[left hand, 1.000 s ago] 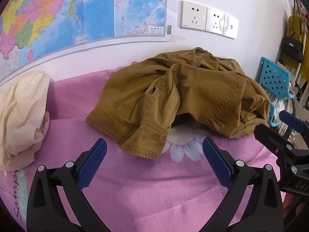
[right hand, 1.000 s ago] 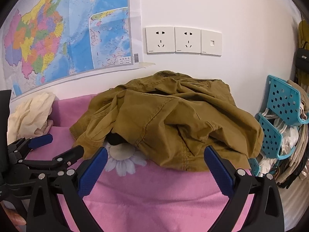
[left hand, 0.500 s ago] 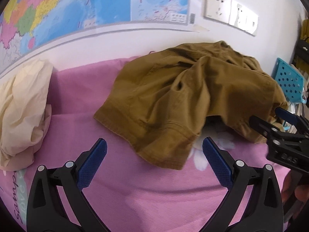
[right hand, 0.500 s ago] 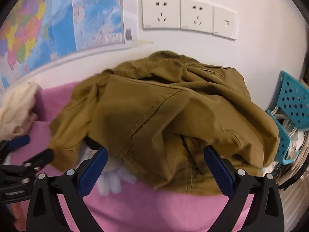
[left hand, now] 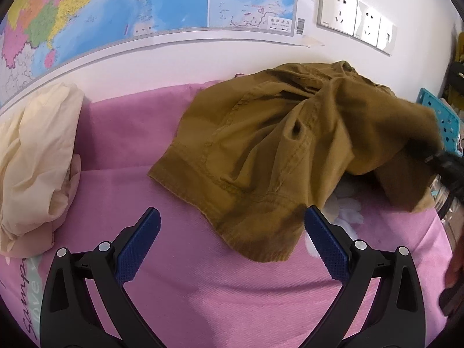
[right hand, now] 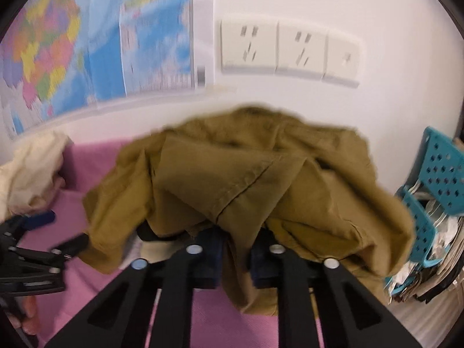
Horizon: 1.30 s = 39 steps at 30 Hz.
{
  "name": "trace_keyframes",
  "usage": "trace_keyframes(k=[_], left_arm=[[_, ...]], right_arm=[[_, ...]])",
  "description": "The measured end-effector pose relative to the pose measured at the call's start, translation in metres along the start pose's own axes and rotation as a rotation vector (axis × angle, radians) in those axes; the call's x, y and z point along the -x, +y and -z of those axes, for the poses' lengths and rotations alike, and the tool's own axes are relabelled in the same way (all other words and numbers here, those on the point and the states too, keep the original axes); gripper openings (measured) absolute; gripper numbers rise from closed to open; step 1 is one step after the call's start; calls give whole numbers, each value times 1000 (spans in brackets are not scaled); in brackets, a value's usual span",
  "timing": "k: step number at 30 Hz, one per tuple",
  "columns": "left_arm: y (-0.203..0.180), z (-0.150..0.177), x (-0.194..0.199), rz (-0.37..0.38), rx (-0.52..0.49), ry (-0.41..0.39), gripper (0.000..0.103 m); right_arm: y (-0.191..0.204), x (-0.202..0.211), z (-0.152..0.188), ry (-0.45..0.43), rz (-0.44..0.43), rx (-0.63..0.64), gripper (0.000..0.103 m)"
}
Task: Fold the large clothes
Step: 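Grasp the jacket with the right gripper and lift it off the bed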
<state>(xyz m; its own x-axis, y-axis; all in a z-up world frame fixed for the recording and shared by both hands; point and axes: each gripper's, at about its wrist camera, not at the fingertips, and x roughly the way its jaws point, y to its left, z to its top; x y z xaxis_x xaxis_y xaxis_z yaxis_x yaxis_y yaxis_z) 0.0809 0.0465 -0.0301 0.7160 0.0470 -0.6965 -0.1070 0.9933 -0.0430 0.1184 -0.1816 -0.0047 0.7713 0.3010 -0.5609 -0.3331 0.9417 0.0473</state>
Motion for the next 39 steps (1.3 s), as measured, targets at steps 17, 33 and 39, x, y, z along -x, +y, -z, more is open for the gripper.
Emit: trace_keyframes(k=[17,33,39], left_arm=[[22,11,36,47,-40,-82,98],[47,29,25,19,-115,-26,98],[61,28,28,4,-79,-38,98]], right_arm=[[2,176,8,-232,-255,72,7],[25,183,56,38,-41,264,98],[129,128,65,57,-135,480,97]])
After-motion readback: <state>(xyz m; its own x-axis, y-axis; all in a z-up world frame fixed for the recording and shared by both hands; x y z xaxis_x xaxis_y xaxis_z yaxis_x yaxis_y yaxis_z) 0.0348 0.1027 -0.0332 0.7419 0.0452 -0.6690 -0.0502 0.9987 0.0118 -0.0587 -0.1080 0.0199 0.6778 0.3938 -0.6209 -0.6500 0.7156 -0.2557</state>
